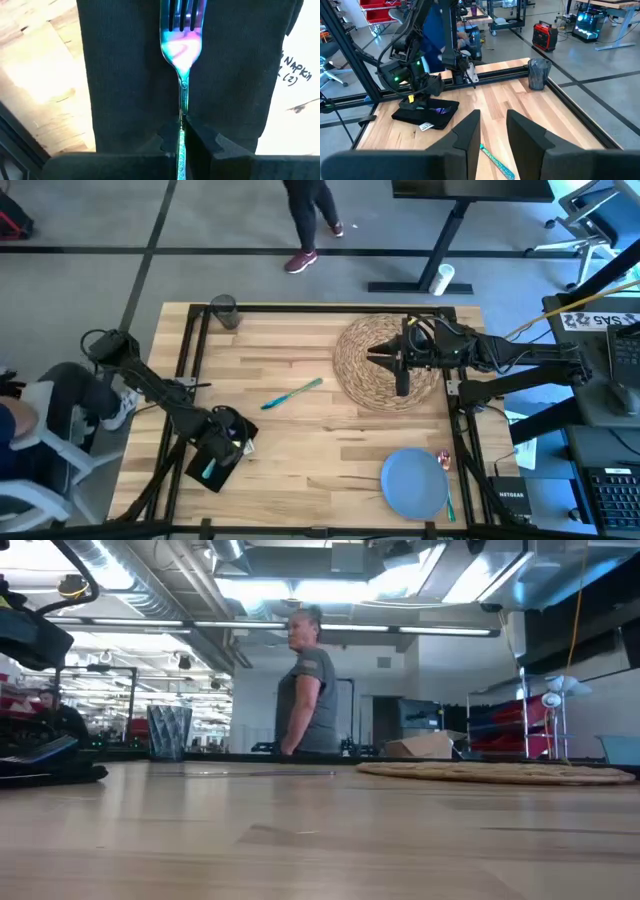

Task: Set table place
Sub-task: Put the blue fork on the black table napkin, then put the blue knife on the brown placemat

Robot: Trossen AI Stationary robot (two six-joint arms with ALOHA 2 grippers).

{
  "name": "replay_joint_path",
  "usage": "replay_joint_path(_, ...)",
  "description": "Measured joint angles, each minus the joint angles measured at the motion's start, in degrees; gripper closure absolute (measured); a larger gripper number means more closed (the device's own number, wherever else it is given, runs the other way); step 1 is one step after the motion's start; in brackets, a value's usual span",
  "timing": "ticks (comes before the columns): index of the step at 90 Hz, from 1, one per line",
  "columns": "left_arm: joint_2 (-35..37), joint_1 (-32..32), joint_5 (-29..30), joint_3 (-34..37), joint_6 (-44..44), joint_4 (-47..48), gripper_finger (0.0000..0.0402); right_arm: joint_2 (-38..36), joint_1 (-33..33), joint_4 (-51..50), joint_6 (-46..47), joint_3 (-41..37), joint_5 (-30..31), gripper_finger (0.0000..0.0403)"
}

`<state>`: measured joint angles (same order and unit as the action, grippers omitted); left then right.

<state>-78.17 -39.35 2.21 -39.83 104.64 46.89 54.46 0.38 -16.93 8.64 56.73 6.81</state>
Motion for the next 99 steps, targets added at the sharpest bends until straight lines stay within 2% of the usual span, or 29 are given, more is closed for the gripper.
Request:
replay_joint_path(26, 0.00, 0.00, 1.67, 0.04, 2.45, 0.02, 0.0288, 0.00, -0.01, 0.00, 0.00, 0.00, 0.00, 0.0320)
replay_joint_path(46, 0.00, 0.03, 2.22, 0.09, -0.09, -0.31, 0.0273, 0.00, -0.02, -0.02, -0.23, 0.00, 0.00, 0.0320)
replay_joint_path(58, 0.00, 0.23, 5.25, 0.09, -1.51, -2.84, 0.0284, 0.00, -0.02, 0.00, -1.01, 0.00, 0.02, 0.0320)
replay_joint_path(74, 0.00, 3.36, 9.21, -0.24, -7.29, -8.12, 0.0326, 0.00, -0.02, -0.01, -1.41, 0.00, 0.14, 0.0320)
replay_joint_path(99, -0.04, 13.27, 15.18, -4.09, -24.75, -9.33, 0.0395, 0.08, -0.02, -2.15, -1.66, 0.02, 3.32, 0.0320)
